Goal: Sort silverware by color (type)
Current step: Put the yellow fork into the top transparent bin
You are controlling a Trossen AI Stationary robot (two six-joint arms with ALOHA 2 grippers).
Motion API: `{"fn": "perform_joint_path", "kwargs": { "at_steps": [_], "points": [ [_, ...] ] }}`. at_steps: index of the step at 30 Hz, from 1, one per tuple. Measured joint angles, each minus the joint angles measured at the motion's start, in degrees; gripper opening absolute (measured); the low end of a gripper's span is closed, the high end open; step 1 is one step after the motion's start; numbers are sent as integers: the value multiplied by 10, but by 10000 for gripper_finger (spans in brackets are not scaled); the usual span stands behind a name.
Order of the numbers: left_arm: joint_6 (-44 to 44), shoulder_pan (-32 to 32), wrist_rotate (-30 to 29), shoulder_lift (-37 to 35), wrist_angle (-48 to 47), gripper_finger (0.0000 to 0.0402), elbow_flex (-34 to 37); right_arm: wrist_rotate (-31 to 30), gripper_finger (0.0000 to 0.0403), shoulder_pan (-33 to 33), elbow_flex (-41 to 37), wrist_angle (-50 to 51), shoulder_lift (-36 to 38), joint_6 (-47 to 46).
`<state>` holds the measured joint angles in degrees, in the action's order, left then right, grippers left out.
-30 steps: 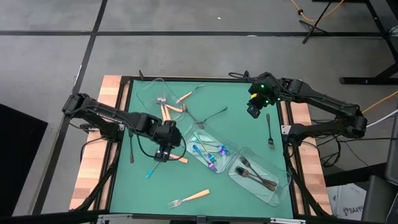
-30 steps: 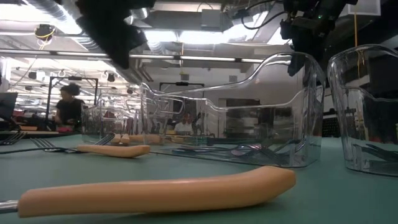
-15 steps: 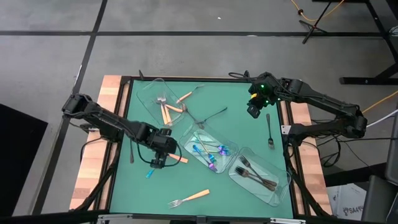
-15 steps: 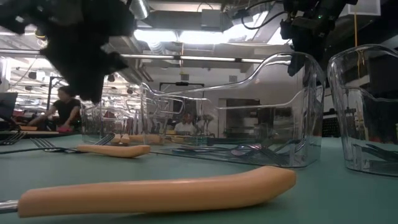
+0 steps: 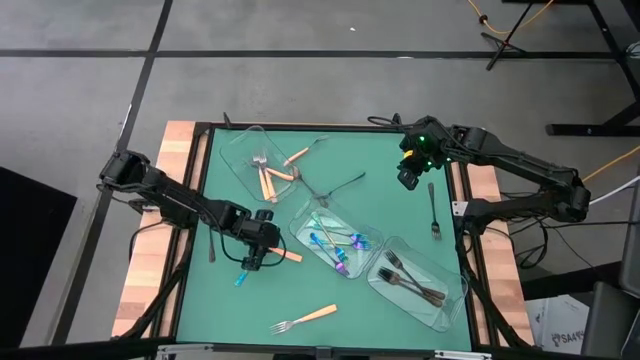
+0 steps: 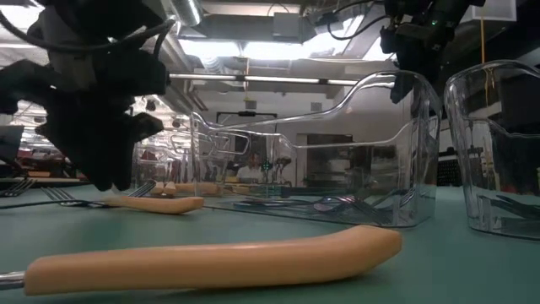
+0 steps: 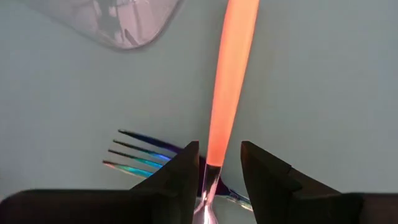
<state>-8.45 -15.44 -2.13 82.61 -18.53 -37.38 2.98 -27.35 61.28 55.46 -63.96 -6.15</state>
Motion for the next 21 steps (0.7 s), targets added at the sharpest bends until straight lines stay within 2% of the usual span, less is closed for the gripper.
{"fn": "perform_joint_path", "kwargs": {
  "at_steps": [7,21],
  "points": [
    [0,0,-5,0,74,114,38,0,69,0,0,0,0,0],
    [1,0,-14,0,94,114,65,0,69,0,0,0,0,0]
  ]
}}
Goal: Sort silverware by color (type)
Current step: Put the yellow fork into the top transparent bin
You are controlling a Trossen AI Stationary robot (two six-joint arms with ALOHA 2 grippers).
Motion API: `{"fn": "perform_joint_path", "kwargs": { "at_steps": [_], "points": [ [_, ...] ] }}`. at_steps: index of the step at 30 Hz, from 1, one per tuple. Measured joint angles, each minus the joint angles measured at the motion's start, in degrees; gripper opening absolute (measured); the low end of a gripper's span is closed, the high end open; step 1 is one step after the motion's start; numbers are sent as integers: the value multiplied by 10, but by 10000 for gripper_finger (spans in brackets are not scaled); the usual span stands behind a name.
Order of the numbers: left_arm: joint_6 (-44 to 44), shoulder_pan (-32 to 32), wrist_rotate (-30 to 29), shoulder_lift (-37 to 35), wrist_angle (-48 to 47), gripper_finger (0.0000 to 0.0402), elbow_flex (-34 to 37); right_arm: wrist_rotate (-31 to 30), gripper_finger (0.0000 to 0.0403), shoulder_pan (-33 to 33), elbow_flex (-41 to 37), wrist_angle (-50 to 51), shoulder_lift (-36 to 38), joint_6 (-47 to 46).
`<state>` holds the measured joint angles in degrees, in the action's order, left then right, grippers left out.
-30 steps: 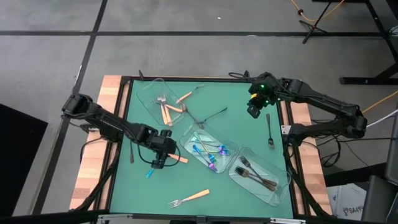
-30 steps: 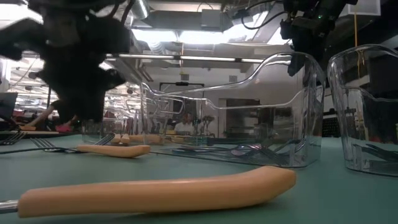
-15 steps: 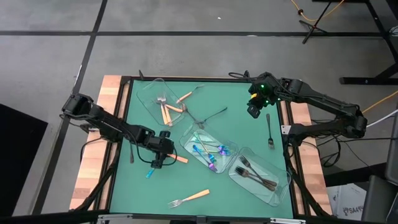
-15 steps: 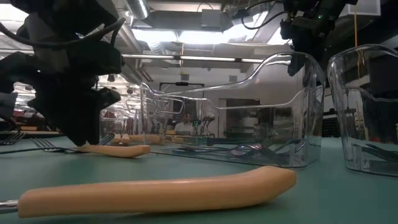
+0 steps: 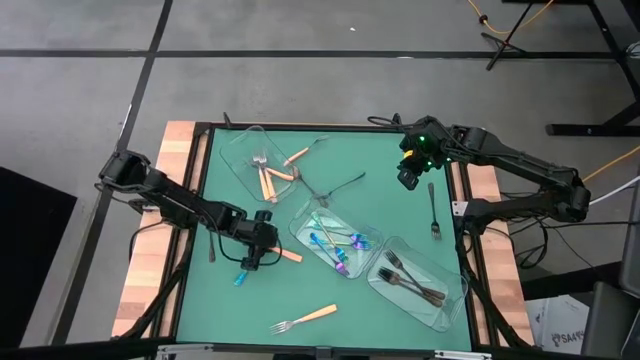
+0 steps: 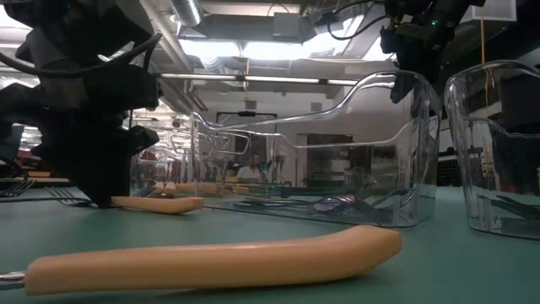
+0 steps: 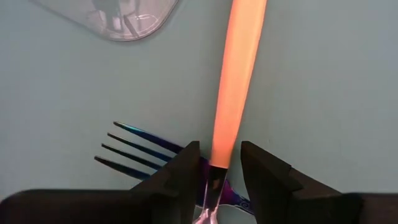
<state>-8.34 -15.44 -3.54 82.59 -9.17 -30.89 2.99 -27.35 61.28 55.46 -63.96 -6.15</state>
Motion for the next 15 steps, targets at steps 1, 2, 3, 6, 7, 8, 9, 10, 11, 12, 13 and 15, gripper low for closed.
{"fn": "perform_joint_path", "kwargs": {
  "at_steps": [1,2,3,6,7,8,9,10,11,12,13,15],
  "points": [
    [3,0,-1,0,0,114,0,0,69,0,0,0,0,0],
    [10,0,-2,0,0,113,0,0,69,0,0,0,0,0],
    [18,0,-4,0,0,111,0,0,69,0,0,0,0,0],
    [37,0,-16,0,-1,98,0,0,69,0,0,0,0,0],
    [43,0,-17,0,-1,93,0,0,69,0,0,0,0,0],
    [44,0,-19,0,-1,87,0,0,69,0,0,0,0,0],
    [44,0,-19,0,-1,81,0,0,69,0,0,0,0,0],
    [45,0,-19,0,-1,75,0,0,69,0,0,0,0,0],
    [45,0,-20,0,-1,70,0,0,69,0,0,0,0,0],
    [45,0,-20,0,-1,64,0,0,69,0,0,0,0,0],
    [45,0,-21,0,-1,57,0,0,69,0,0,0,0,0],
    [45,0,-20,0,-1,45,0,0,69,0,0,0,0,0]
  ]
}}
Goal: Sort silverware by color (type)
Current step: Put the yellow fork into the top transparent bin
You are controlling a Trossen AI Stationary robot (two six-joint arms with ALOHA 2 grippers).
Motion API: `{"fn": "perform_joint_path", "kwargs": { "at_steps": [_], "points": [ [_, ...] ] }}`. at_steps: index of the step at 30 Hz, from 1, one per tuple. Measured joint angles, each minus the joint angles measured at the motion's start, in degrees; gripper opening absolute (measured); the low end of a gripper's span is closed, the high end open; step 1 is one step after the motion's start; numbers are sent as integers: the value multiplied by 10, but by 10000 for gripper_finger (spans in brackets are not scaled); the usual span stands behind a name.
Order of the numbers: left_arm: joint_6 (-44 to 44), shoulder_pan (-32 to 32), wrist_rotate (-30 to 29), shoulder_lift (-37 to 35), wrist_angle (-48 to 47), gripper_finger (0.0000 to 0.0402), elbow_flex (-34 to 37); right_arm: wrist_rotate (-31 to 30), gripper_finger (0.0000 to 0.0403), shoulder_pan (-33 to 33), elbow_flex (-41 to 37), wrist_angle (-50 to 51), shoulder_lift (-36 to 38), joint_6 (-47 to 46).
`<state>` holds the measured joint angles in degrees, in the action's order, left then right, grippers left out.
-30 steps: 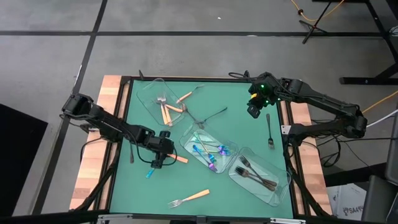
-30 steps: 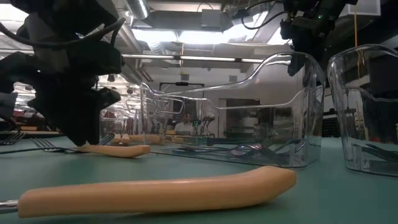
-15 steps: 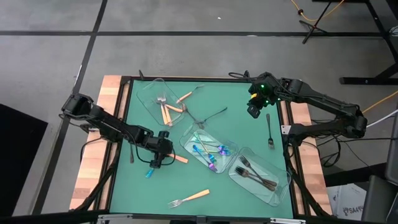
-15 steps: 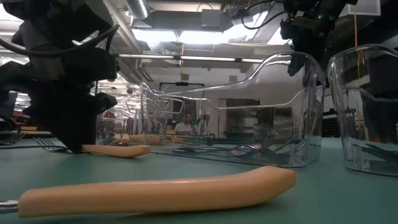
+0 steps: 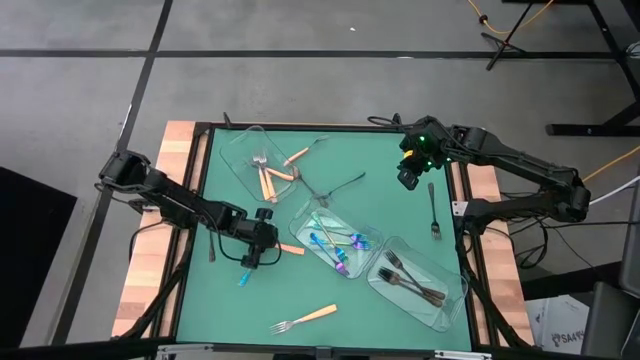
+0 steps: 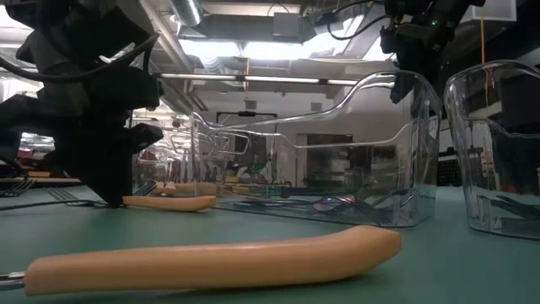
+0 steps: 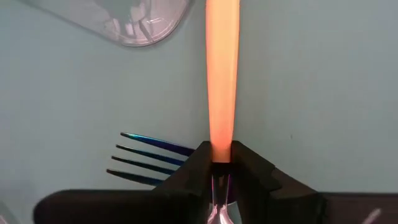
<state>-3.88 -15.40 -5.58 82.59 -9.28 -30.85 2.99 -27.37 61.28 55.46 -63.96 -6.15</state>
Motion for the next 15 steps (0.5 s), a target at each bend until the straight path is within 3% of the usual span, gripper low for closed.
{"fn": "perform_joint_path", "kwargs": {
  "at_steps": [8,15],
  "points": [
    [0,0,8,1,-13,22,-12,0,69,0,0,0,0,0],
    [0,0,79,1,-46,22,-61,0,69,0,0,0,0,0]
  ]
}}
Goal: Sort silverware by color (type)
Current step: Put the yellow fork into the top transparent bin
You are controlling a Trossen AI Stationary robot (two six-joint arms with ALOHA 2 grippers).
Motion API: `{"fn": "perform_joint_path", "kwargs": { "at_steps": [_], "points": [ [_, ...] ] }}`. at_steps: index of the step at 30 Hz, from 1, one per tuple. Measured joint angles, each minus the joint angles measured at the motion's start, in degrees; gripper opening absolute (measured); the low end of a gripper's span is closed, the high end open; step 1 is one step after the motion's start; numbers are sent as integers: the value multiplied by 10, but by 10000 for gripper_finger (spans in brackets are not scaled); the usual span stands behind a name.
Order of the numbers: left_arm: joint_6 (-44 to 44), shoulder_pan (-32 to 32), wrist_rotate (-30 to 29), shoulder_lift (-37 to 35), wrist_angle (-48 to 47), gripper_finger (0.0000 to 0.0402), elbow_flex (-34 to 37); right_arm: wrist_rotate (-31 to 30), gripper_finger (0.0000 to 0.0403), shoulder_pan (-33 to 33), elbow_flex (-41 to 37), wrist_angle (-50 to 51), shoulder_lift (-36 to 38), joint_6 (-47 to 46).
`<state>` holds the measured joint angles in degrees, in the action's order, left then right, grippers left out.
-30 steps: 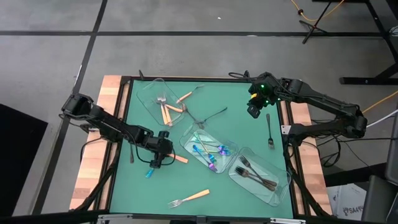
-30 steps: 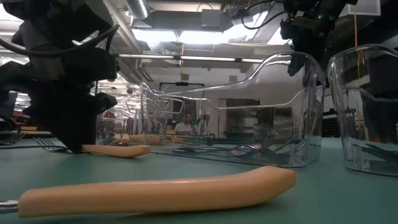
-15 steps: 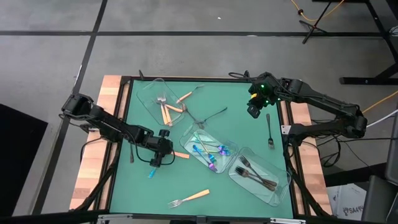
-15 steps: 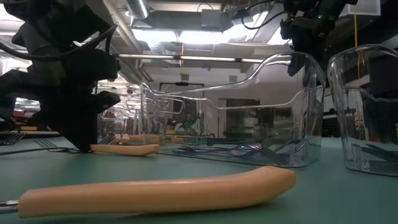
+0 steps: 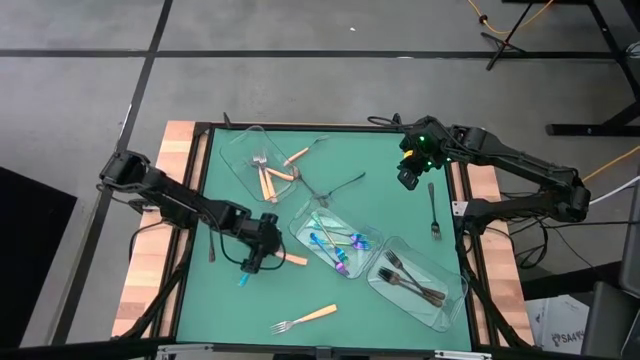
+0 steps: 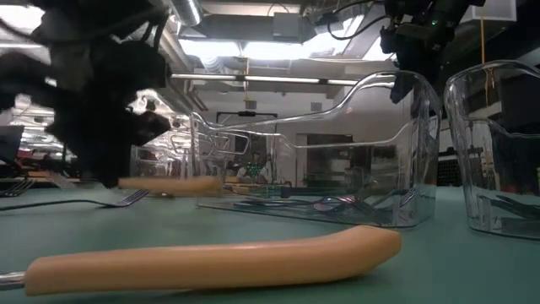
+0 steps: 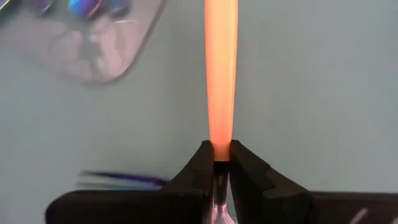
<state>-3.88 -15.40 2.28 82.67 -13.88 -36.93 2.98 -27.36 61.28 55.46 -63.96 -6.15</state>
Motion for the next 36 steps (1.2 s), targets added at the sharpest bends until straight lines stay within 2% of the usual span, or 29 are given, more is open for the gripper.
{"fn": "perform_joint_path", "kwargs": {
  "at_steps": [6,9,20,30,36],
  "points": [
    [43,0,61,0,-72,22,-75,0,69,0,0,0,0,0],
    [78,0,67,0,-117,22,-123,0,69,0,0,0,0,0],
    [226,25,-20,-1,-280,22,-277,0,69,0,0,0,0,0],
    [320,108,-65,-1,-382,22,-339,0,69,0,0,0,0,0],
    [376,177,-80,-2,-411,22,-345,0,69,0,0,0,0,0]
  ]
}}
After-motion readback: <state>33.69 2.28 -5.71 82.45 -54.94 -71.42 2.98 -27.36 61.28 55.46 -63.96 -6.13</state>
